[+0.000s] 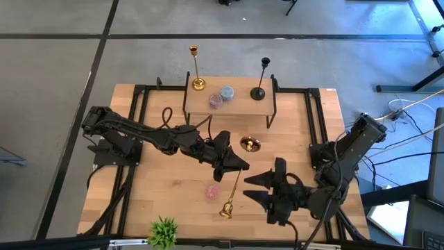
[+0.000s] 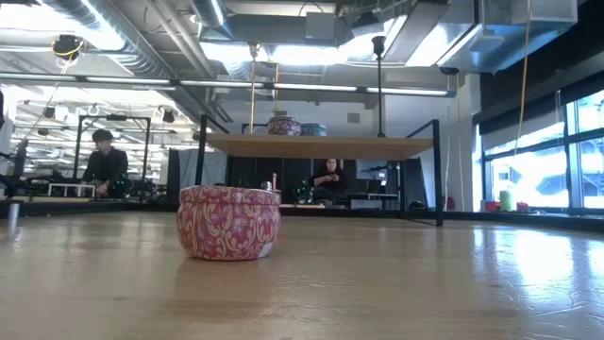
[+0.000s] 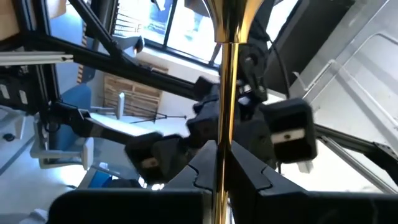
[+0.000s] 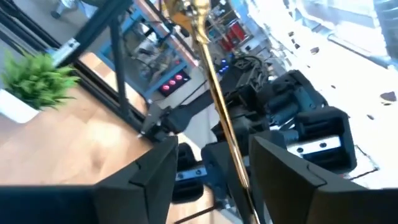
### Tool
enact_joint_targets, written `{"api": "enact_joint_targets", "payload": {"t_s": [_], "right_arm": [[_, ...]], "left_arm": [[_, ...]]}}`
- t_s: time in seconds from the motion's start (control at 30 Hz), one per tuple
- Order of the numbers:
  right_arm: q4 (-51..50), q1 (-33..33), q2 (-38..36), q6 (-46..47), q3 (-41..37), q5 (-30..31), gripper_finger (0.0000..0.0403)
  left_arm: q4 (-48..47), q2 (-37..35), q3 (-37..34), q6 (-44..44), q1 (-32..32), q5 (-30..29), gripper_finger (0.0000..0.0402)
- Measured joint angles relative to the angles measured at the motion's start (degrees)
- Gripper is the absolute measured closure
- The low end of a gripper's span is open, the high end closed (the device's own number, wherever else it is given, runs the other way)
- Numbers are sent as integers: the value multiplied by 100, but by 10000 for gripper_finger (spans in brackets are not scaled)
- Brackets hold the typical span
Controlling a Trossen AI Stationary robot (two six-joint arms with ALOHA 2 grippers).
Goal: Pick & Place candle stick holders
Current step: Put the gold candle holder on the shelf
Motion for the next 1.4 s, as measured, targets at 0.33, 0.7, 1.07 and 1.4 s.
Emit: {"api": "enact_joint_targets", "payload": {"t_s": [0.33, 0.7, 1.07, 1.4], "right_arm": [[466, -199, 173, -443, -2, 265, 203], [466, -352, 167, -29, -2, -228, 224], [300, -435, 173, 422, -2, -389, 289], [268, -461, 217, 354, -2, -341, 349]], "left_arm": [[-94, 2, -2, 59, -139, -99, 388], [-94, 2, -2, 206, -173, -171, 388], [-90, 2, -4, 237, -171, -171, 387], [-133, 8, -15, 258, -170, -218, 387]]}}
